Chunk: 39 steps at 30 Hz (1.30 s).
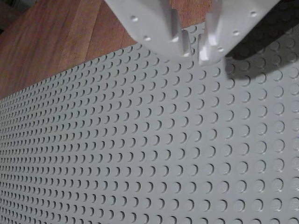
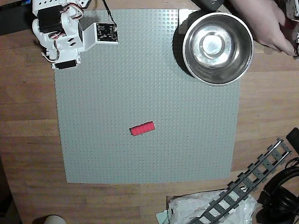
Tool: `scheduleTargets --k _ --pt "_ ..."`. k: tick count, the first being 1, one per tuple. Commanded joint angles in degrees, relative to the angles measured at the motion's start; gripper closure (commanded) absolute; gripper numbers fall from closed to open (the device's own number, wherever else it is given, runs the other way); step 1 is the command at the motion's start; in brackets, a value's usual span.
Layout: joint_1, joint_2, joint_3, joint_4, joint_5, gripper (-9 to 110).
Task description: Grasp a lego block and put it in the bin.
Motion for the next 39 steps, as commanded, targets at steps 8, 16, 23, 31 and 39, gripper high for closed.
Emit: scheduleTargets --k 8,16,23,31,39 --pt "-0.09 0.97 0.0 0.44 -0.44 102" --pt "-0.09 0.97 0.0 0.44 -0.44 102" --pt "-0.26 0.97 0.0 0.44 -0.44 102" --pt "-4.57 0.97 0.44 -1.76 0.18 102" --pt "-5.8 0.97 -3.34 -6.86 0.26 102"
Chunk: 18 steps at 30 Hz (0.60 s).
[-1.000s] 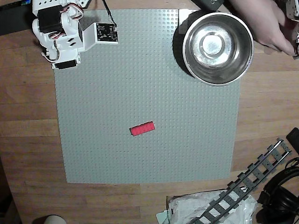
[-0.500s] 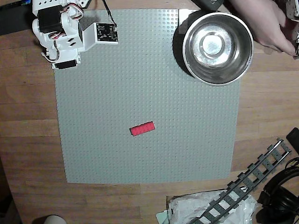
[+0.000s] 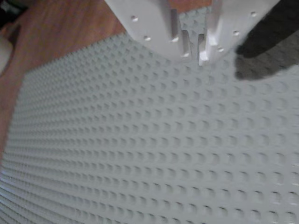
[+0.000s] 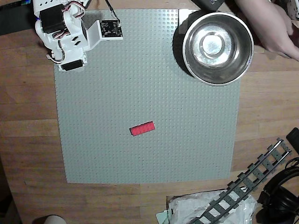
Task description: Grasp a lego block and put it in the bin.
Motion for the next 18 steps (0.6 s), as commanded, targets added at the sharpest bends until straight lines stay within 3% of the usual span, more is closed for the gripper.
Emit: scheduleTargets --k 1,13,18 --pt "-0.88 0.97 -4.75 -2.37 0.35 102" --pt "-2.46 0.0 -17.93 -11.51 0.44 98" --pt "-1.23 -8.35 -28.3 -15.29 0.35 97"
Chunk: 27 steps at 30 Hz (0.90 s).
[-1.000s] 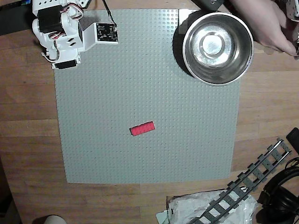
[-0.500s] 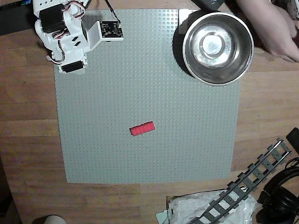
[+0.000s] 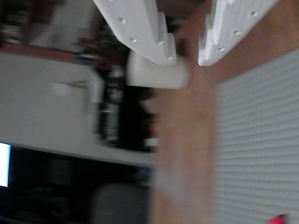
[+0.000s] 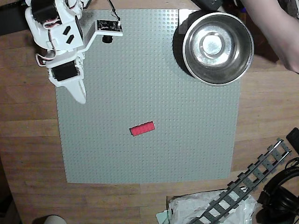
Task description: Grasp a lego block and put it in the bin.
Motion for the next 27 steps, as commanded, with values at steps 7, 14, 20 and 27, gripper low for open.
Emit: scheduleTargets --k 7,14,20,27 --pt "-1.41 -20.39 -23.29 -3.34 0.09 95" --pt "-4.83 -39.29 -40.17 -1.41 -0.09 94" --pt "-8.26 -54.32 -51.77 2.64 0.44 91" --pt "-12.66 -69.61 -58.36 5.54 0.53 87"
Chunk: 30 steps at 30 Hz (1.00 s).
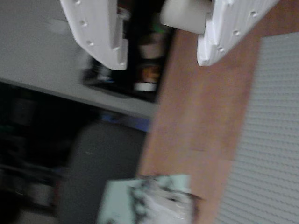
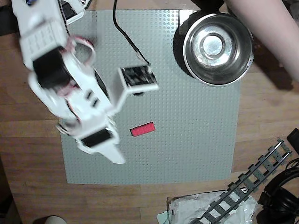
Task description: Grasp a lego block and put it in the bin.
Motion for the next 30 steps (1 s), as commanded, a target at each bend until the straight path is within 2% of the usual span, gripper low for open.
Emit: scheduleTargets --k 1,4,7,19,30 --pt "-1.76 -6.68 -4.75 0.35 0.53 87" --pt "-2.37 -13.71 -9.58 1.93 0.53 85" --pt "-2.72 -21.8 -17.49 5.98 0.53 78" --pt "-4.31 -44.03 -24.52 6.59 3.08 79" --pt "-4.75 -65.04 -42.28 10.9 9.76 79"
